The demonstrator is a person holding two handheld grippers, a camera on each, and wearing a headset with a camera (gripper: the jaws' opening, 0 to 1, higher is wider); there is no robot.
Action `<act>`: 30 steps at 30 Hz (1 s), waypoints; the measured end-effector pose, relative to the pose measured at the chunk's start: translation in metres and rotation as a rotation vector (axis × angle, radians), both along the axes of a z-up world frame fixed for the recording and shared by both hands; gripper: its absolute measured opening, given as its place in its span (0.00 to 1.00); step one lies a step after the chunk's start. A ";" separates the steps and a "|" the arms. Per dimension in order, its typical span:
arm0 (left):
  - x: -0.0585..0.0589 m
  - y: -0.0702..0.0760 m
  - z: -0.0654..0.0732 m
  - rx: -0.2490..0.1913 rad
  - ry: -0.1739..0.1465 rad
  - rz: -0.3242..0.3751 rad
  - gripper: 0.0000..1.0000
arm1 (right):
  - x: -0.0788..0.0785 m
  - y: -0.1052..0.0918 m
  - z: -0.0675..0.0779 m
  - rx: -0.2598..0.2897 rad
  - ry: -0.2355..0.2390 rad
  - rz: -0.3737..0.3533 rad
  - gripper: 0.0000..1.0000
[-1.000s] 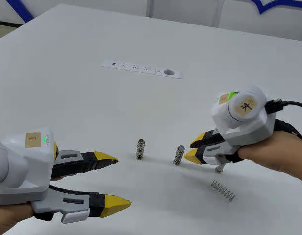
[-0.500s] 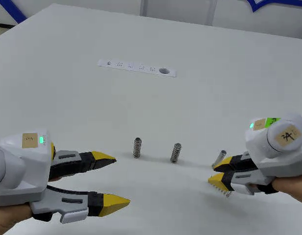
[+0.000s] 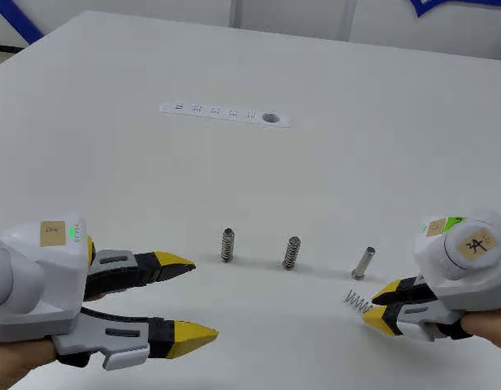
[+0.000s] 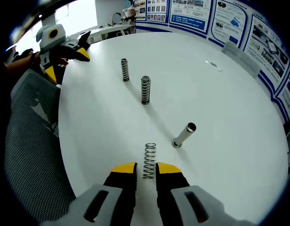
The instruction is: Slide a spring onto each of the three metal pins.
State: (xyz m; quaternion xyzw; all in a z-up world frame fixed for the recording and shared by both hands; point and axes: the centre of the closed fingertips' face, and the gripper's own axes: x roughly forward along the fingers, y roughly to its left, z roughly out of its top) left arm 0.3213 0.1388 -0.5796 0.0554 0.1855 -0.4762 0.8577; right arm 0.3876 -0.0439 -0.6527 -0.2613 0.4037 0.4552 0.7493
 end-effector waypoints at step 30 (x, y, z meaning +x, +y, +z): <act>0.004 -0.015 -0.001 0.063 -0.002 -0.095 0.49 | -0.008 0.021 0.023 0.036 0.004 0.055 0.11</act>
